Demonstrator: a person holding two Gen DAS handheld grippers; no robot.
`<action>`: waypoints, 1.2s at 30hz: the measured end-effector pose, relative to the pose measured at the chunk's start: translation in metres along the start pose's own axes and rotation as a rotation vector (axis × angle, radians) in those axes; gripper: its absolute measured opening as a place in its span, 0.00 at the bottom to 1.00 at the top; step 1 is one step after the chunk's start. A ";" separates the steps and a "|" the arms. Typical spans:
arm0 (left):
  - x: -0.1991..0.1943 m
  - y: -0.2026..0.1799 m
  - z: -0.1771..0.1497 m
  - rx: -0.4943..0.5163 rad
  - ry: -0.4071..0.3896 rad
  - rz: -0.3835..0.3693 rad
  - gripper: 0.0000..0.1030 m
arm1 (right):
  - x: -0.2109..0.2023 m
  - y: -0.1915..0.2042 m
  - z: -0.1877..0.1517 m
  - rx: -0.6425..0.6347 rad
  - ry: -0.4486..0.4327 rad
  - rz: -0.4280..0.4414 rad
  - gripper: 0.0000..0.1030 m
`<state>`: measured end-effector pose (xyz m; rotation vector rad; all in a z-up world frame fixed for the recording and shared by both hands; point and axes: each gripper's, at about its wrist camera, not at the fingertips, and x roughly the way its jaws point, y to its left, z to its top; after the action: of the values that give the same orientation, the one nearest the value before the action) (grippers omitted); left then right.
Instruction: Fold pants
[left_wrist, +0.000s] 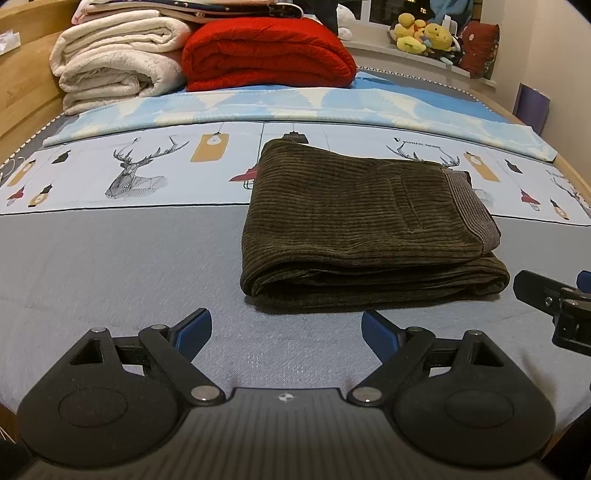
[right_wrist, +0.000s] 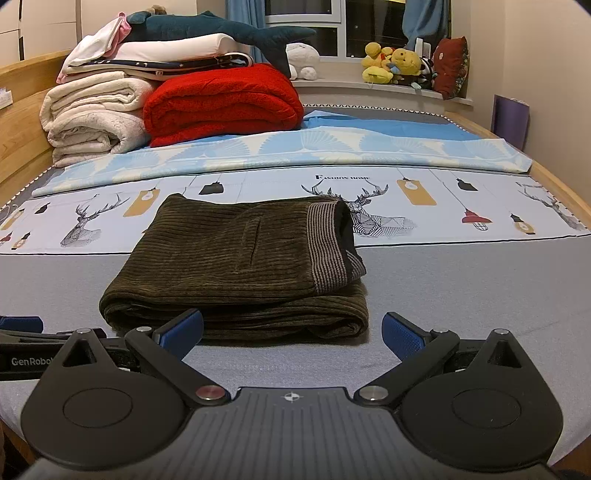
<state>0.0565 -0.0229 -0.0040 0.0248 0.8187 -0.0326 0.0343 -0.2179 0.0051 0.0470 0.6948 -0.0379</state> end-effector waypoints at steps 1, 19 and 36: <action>0.000 0.000 0.000 0.001 -0.001 0.000 0.89 | 0.000 0.000 0.000 0.000 0.000 0.000 0.99; -0.001 -0.001 0.000 0.012 -0.010 -0.010 0.89 | 0.000 -0.001 0.000 0.000 0.000 0.001 0.99; -0.001 0.000 0.000 0.019 -0.021 -0.019 0.89 | 0.000 -0.002 0.000 0.002 0.001 0.001 0.99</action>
<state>0.0564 -0.0233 -0.0032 0.0343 0.7979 -0.0578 0.0342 -0.2196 0.0052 0.0489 0.6953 -0.0376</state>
